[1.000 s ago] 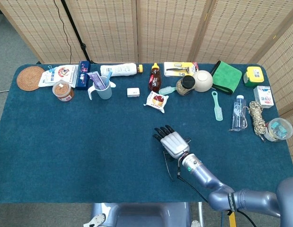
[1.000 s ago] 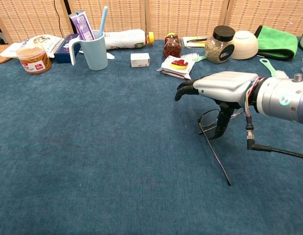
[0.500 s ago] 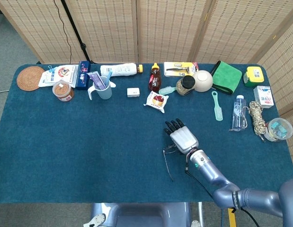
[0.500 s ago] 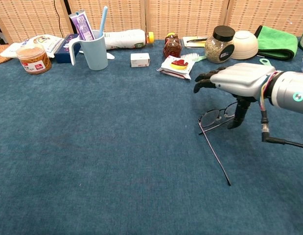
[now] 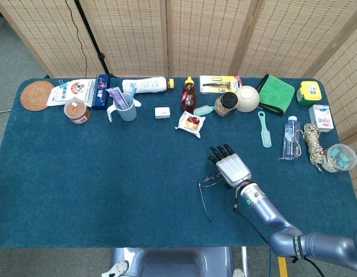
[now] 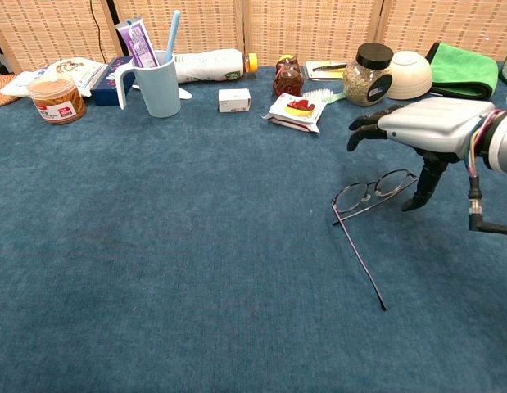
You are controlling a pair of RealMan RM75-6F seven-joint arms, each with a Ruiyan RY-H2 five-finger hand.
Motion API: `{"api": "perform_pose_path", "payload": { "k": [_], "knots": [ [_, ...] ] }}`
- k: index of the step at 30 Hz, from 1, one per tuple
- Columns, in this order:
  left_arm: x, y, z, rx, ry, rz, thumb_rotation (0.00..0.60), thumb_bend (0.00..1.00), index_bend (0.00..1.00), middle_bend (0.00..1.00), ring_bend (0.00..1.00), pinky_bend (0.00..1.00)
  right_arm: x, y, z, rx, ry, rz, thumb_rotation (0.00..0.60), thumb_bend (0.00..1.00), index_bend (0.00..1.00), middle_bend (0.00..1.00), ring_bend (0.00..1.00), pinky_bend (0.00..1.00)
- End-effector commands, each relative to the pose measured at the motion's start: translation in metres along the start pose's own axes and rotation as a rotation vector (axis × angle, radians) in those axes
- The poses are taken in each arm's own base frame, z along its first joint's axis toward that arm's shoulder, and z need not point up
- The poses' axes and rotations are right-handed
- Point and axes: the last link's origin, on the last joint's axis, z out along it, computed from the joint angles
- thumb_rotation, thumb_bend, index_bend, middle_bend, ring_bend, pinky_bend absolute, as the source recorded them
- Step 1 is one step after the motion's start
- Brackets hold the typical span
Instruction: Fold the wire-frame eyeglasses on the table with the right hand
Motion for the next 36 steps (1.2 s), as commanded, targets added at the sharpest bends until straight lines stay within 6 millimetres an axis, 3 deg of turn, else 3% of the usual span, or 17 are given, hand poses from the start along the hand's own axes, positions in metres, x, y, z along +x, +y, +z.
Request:
{"api": "perform_pose_path", "payload": {
  "k": [1,9,22,36],
  "knots": [
    [0.000,-0.001,0.000,0.002,-0.001,0.000,0.600,0.42,0.00,0.00,0.00,0.00,0.010,-0.007,-0.001,0.028,-0.002,0.058,0.600,0.02,0.17,0.03,0.00,0.00],
    [0.001,-0.003,-0.001,0.009,-0.007,-0.001,0.600,0.42,0.00,0.00,0.00,0.00,0.024,-0.031,-0.002,0.112,-0.040,0.182,0.600,0.02,0.16,0.03,0.00,0.00],
    [0.000,-0.008,-0.002,0.018,-0.016,-0.003,0.600,0.42,0.00,0.00,0.00,0.00,0.023,-0.070,0.010,0.198,-0.082,0.219,0.600,0.02,0.13,0.02,0.00,0.00],
    [0.000,-0.013,-0.004,0.030,-0.018,-0.001,0.600,0.42,0.00,0.00,0.00,0.00,0.002,-0.074,0.024,0.159,-0.068,0.123,0.600,0.02,0.13,0.02,0.00,0.00]
  ]
}}
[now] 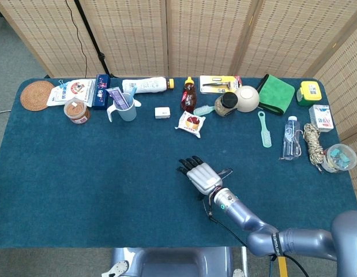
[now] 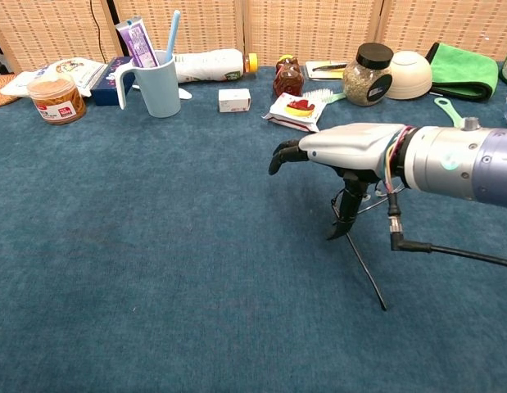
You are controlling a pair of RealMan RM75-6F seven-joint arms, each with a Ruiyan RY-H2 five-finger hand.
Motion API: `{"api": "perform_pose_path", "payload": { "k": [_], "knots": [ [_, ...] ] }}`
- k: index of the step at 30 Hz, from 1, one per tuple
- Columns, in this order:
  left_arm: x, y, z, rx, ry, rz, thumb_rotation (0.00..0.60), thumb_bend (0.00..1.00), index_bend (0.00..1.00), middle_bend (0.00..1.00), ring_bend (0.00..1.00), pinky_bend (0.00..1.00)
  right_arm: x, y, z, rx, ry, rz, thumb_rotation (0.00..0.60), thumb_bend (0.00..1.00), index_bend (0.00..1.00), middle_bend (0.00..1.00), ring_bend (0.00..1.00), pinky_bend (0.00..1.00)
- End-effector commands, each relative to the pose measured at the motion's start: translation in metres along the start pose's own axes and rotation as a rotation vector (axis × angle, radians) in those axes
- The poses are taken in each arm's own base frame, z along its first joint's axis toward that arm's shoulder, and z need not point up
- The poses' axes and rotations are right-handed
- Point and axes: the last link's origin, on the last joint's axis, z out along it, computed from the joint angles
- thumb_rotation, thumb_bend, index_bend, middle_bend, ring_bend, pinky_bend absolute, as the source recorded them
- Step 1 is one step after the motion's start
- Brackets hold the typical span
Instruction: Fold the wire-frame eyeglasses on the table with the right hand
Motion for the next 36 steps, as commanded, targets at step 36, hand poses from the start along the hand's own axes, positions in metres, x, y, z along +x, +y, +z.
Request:
{"api": "perform_pose_path", "payload": {
  "k": [36],
  "knots": [
    [0.000,0.008,0.002,-0.014,0.000,0.005,0.600,0.42,0.00,0.00,0.00,0.00,-0.006,0.071,-0.013,-0.123,0.006,-0.219,0.600,0.02,0.34,0.06,0.00,0.00]
  ]
}}
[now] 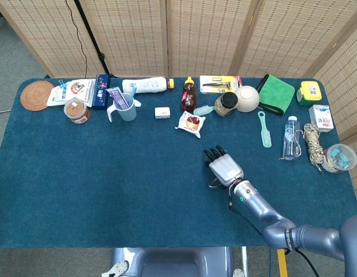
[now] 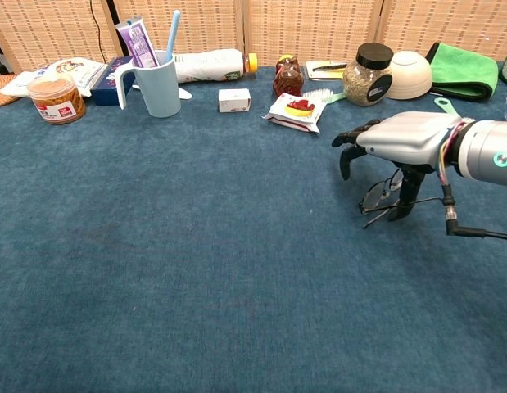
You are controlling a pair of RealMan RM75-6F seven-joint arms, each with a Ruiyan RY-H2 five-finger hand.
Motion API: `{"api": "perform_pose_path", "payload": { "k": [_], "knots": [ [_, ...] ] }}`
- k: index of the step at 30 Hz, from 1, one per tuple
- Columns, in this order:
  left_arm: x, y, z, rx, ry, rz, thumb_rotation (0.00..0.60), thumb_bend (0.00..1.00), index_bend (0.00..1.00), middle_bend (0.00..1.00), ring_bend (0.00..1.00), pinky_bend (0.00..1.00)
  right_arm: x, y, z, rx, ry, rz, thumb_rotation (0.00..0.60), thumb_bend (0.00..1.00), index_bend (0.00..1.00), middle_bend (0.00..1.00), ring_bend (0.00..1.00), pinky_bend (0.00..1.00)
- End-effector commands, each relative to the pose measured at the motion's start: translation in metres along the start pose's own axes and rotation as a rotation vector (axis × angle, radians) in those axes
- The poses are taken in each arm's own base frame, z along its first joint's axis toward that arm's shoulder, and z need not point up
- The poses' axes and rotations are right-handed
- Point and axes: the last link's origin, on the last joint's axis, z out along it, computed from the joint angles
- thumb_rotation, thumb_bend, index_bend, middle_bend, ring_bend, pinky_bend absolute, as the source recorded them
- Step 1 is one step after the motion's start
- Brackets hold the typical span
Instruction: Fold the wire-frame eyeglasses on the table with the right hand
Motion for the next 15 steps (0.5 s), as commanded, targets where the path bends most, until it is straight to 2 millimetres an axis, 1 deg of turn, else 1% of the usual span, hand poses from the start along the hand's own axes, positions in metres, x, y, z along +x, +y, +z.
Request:
{"api": "perform_pose_path", "payload": {
  "k": [1,8,15],
  "knots": [
    [0.0005,0.0002,0.0000,-0.001,0.002,0.000,0.600,0.42,0.00,0.00,0.00,0.00,-0.0001,0.0031,-0.0013,-0.001,0.005,-0.013,0.600,0.02,0.35,0.07,0.00,0.00],
    [0.0010,0.0015,0.0007,-0.007,0.003,-0.002,0.600,0.42,0.00,0.00,0.00,0.00,-0.0020,0.0104,-0.0059,-0.012,0.017,-0.021,0.600,0.02,0.48,0.11,0.01,0.00],
    [0.0025,-0.0001,-0.0001,-0.003,0.007,0.000,0.600,0.42,0.00,0.00,0.00,0.00,-0.0035,0.0126,-0.0039,-0.017,0.027,-0.024,0.600,0.02,0.63,0.19,0.05,0.00]
  ]
}}
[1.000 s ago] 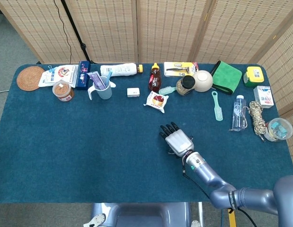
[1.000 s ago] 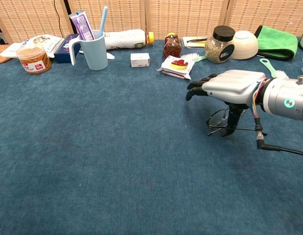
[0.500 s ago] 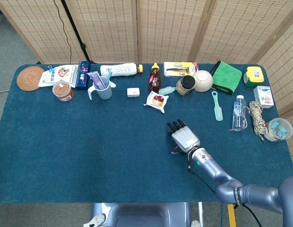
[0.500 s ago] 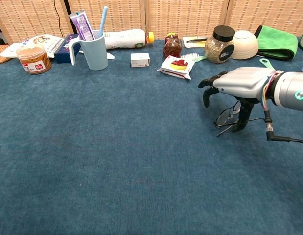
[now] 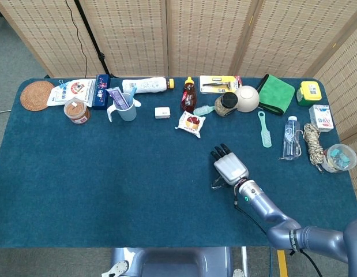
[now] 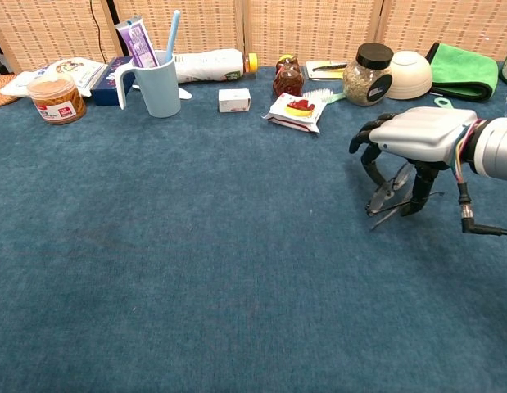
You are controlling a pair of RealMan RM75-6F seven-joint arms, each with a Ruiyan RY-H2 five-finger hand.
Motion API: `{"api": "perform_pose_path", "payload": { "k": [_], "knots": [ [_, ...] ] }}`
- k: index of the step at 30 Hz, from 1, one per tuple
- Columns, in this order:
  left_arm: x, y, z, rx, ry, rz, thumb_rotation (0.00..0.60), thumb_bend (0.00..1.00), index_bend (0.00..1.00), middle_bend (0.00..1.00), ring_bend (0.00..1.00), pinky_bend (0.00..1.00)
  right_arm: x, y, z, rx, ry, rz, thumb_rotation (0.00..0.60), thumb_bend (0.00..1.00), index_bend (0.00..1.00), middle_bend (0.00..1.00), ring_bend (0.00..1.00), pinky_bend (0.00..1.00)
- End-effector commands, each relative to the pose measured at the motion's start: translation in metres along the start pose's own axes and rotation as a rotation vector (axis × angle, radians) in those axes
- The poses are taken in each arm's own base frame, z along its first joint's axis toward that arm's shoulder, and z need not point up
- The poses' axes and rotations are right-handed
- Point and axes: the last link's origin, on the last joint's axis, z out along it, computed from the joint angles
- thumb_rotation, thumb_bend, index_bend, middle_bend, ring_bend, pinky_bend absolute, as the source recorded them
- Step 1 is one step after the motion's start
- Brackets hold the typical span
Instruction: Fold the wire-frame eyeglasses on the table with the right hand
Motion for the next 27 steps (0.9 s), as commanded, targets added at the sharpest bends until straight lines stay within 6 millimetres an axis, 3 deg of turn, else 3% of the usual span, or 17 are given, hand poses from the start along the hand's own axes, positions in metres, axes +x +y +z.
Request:
{"api": "perform_pose_path", "payload": {
  "k": [1,10,18,27],
  "knots": [
    [0.000,0.000,-0.001,0.001,-0.001,0.000,0.600,0.42,0.00,0.00,0.00,0.00,0.000,0.000,0.001,-0.001,0.001,0.002,0.600,0.02,0.65,0.20,0.05,0.00],
    [0.000,-0.002,-0.002,0.006,-0.002,0.004,0.600,0.42,0.00,0.00,0.00,0.00,-0.001,0.002,0.003,-0.010,0.002,0.009,0.600,0.02,0.75,0.27,0.10,0.01],
    [0.000,-0.001,-0.001,0.002,-0.003,0.003,0.600,0.42,0.00,0.00,0.00,0.00,0.000,0.015,-0.002,-0.041,-0.006,0.010,0.600,0.02,0.60,0.21,0.09,0.01],
    [-0.002,0.002,0.000,-0.006,-0.008,0.001,0.600,0.42,0.00,0.00,0.00,0.00,0.000,0.042,-0.022,-0.112,-0.012,0.003,0.600,0.02,0.54,0.17,0.06,0.00]
  ]
}}
